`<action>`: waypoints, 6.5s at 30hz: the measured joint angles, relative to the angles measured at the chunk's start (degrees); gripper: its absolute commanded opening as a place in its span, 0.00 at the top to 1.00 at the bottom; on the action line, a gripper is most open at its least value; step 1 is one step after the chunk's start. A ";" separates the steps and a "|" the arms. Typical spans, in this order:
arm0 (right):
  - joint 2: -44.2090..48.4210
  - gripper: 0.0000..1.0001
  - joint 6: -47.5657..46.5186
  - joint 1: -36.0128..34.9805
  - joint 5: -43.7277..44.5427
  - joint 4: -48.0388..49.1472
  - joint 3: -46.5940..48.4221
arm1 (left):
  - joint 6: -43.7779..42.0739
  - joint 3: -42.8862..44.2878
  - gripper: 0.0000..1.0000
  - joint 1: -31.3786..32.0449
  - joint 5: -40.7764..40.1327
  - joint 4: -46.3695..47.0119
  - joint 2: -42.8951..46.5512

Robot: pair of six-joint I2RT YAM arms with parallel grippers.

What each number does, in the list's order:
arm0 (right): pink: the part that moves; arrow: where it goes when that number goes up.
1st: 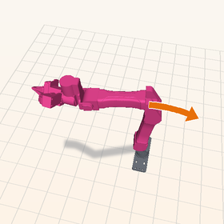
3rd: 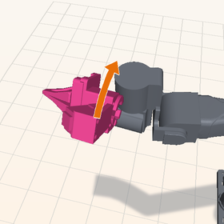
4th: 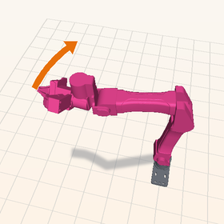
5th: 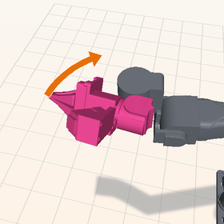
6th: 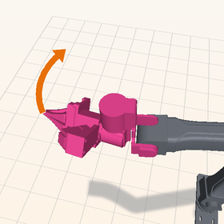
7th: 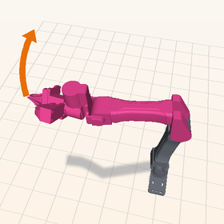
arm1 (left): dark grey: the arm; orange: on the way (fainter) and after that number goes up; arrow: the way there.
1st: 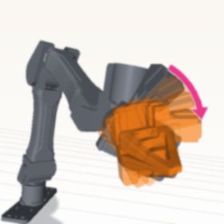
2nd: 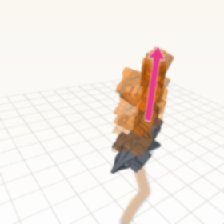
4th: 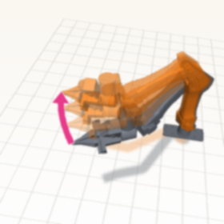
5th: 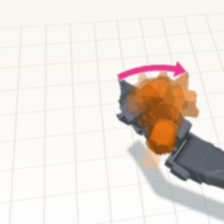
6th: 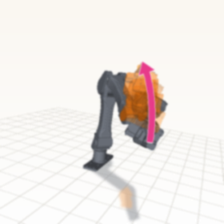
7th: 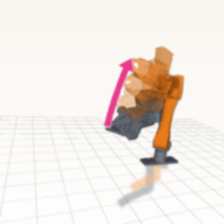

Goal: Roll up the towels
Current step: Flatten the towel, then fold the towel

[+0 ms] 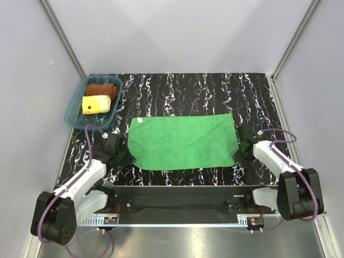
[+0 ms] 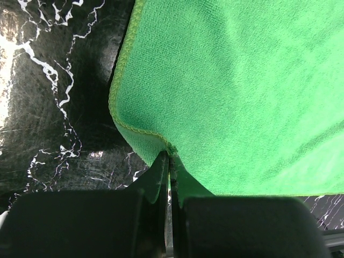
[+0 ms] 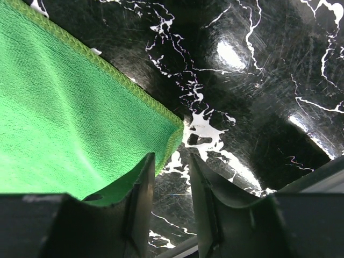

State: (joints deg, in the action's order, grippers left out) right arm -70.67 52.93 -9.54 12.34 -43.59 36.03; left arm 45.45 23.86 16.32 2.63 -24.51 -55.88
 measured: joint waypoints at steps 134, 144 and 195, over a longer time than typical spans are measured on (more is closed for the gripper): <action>-31.76 0.32 -21.00 9.44 -7.89 11.50 29.14 | 3.28 10.12 0.17 -5.53 4.33 14.62 -21.79; -32.72 0.83 -21.20 9.44 -9.38 14.99 27.30 | 3.15 13.53 0.97 -6.16 4.33 19.54 -30.40; -35.87 0.48 4.33 -38.49 -26.58 26.43 25.18 | -13.79 98.95 0.30 -4.26 16.44 -0.59 -87.91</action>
State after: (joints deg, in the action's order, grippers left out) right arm -106.54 57.25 -48.03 -14.24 -17.17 61.21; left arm 31.66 122.80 12.05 19.07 -25.10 -143.79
